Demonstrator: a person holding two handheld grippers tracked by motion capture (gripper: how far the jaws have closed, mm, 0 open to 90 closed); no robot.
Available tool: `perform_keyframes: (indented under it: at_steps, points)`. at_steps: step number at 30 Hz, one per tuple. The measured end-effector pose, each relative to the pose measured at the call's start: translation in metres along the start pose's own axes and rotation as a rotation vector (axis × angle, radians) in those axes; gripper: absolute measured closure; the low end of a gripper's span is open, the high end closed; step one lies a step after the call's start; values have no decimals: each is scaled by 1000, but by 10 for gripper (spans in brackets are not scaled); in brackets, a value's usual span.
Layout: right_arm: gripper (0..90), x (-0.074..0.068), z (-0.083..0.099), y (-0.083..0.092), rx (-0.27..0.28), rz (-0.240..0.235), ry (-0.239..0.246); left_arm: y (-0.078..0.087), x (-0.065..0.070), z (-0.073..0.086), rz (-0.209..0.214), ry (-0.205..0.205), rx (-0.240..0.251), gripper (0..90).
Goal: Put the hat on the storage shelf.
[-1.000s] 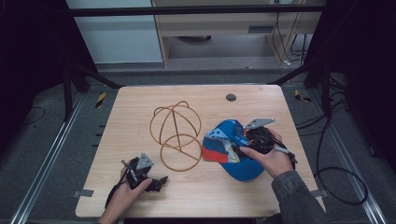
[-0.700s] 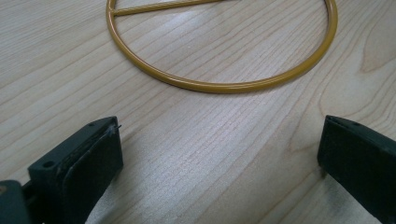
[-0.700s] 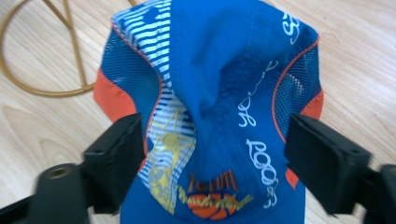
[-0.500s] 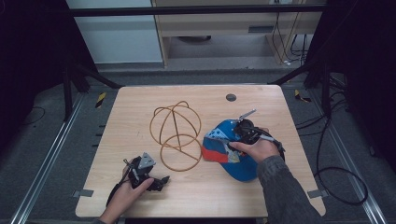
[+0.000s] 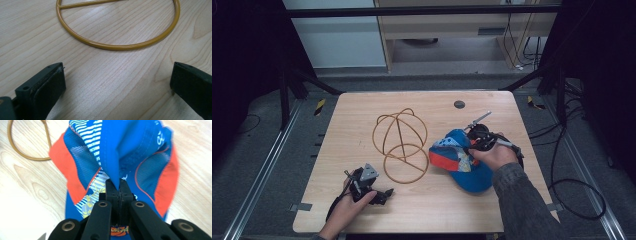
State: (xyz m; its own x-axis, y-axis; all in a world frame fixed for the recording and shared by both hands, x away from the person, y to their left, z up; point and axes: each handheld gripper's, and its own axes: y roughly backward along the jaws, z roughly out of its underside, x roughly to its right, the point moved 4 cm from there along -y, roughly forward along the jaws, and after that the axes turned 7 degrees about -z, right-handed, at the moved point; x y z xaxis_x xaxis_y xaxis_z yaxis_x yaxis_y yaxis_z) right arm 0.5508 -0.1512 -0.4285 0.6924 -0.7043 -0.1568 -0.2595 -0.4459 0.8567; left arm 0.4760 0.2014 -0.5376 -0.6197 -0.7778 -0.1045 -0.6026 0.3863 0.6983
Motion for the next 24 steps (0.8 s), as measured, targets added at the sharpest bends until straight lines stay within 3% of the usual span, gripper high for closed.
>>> perform_keyframes:
  at_steps: [8,13,19,20,24]
  points:
    - [899,-5,-6,31,28,-3,34,0,0,0,-1,1,4,0]
    - [898,-9,-16,62,83,6,65,0,0,0,-1,2,4,0]
    - [899,-11,-27,91,126,27,73,0,0,0,-1,2,3,0]
    - [898,-12,-33,102,136,44,88,0,0,0,-1,2,1,0]
    - [899,-16,-42,117,161,56,111,0,0,0,-2,3,1,0]
